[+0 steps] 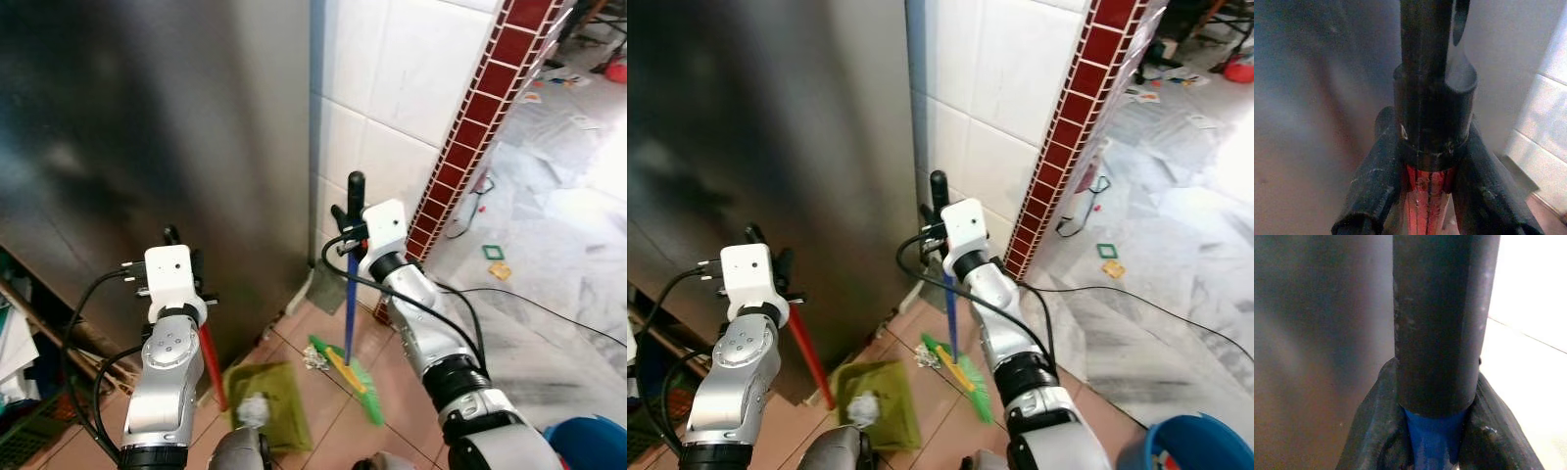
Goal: Sweep floor
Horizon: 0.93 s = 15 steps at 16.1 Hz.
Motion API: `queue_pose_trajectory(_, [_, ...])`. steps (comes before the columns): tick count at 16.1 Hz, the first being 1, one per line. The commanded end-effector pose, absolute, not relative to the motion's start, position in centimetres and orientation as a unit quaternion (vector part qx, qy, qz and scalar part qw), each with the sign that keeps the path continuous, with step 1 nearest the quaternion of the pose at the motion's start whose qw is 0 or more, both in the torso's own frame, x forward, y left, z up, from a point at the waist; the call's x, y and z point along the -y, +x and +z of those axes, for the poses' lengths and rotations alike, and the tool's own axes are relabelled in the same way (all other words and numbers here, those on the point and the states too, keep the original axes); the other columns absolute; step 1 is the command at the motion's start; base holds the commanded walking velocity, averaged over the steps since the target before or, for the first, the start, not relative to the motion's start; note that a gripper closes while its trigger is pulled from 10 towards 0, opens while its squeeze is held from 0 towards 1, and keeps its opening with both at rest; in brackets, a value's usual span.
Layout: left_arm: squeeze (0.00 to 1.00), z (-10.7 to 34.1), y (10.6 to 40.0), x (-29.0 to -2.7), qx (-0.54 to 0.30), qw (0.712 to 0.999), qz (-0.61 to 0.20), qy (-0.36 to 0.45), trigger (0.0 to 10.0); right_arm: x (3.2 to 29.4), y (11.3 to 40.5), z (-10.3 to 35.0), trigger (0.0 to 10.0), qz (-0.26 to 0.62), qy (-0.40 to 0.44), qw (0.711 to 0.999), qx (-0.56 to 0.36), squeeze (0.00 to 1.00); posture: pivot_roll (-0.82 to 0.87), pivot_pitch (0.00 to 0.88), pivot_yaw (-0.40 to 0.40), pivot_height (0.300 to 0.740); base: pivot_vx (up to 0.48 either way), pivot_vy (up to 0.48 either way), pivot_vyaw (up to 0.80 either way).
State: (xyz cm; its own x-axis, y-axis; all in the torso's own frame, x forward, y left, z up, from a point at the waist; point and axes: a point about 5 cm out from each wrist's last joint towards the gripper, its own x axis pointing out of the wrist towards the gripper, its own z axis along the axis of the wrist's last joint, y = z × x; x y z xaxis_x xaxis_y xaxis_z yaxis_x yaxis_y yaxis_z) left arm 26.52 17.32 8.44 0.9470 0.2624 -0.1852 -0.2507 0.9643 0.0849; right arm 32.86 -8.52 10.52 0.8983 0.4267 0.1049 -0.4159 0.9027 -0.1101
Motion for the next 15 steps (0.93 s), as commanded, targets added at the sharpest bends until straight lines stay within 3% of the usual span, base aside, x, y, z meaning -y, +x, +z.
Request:
queue_pose_trajectory(1, [0.00,9.1,26.9,-18.6,-0.073,0.981,0.163,0.072,10.0,8.5,33.0,11.1,10.0,0.223,-0.034,0.971,0.080,0.00,0.02,0.033,0.001,0.740,0.000,0.000,0.00])
queue_pose_trajectory(6, [0.00,8.8,27.7,-19.1,-0.061,0.976,0.195,0.078,10.0,9.7,32.8,10.8,10.0,0.250,0.014,0.966,0.059,0.00,0.00,0.023,-0.002,0.740,0.000,0.000,0.00])
queue_pose_trajectory(8, [0.00,8.6,28.3,-18.3,-0.055,0.979,0.184,0.062,10.0,9.8,32.7,11.1,10.0,0.239,0.092,0.966,0.043,0.00,-0.01,0.019,0.002,0.740,0.000,0.000,0.00])
queue_pose_trajectory(13, [0.00,8.4,28.8,-16.9,-0.051,0.986,0.153,0.044,10.0,9.5,32.8,12.1,10.0,0.197,0.198,0.959,0.038,0.00,-0.01,0.015,0.005,0.740,0.000,0.000,0.00])
queue_pose_trajectory(15, [0.00,8.2,28.9,-16.6,-0.052,0.988,0.143,0.036,10.0,9.9,33.0,12.9,10.0,0.190,0.179,0.964,0.055,0.00,-0.01,0.014,0.005,0.740,0.000,0.000,0.00])
